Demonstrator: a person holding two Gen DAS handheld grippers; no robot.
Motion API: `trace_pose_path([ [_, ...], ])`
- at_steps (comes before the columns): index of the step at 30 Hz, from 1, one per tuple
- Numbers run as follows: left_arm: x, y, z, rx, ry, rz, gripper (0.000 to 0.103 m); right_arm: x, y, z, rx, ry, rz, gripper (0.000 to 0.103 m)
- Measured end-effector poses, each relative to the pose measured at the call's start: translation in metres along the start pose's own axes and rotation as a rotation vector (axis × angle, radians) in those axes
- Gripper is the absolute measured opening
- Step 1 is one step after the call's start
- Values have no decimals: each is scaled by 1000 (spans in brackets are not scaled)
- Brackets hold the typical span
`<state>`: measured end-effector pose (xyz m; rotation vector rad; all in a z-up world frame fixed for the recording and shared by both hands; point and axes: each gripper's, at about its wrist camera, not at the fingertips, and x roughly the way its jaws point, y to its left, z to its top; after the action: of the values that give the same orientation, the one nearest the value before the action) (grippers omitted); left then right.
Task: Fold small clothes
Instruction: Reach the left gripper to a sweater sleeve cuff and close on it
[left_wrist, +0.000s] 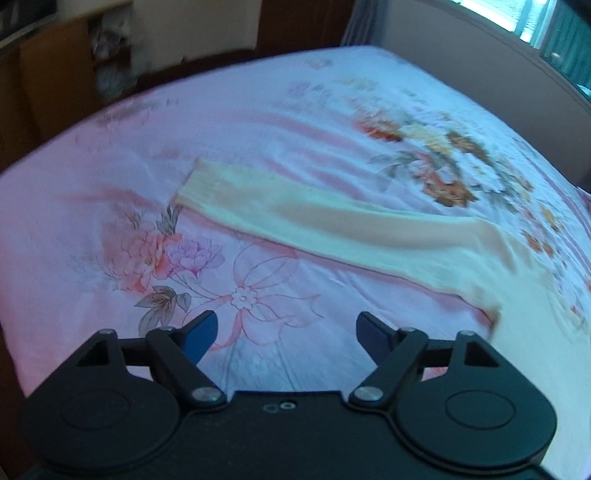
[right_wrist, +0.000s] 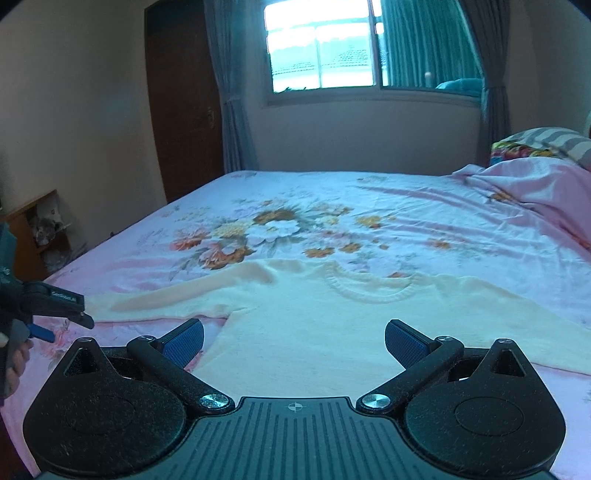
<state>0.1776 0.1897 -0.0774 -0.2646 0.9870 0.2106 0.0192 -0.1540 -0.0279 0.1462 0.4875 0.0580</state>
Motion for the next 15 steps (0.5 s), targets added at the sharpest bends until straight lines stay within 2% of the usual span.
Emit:
trace_pose_path([
  [6,47,30,24,-183,64,-47,73,40,9,-1,-14,43,18,103],
  [10,77,53,32,-347,98,-82,73,61,9,-3,-10,71,24,103],
  [15,97,64,43,-448,66,-128,72,81,8,-7,-7,104,20,103],
])
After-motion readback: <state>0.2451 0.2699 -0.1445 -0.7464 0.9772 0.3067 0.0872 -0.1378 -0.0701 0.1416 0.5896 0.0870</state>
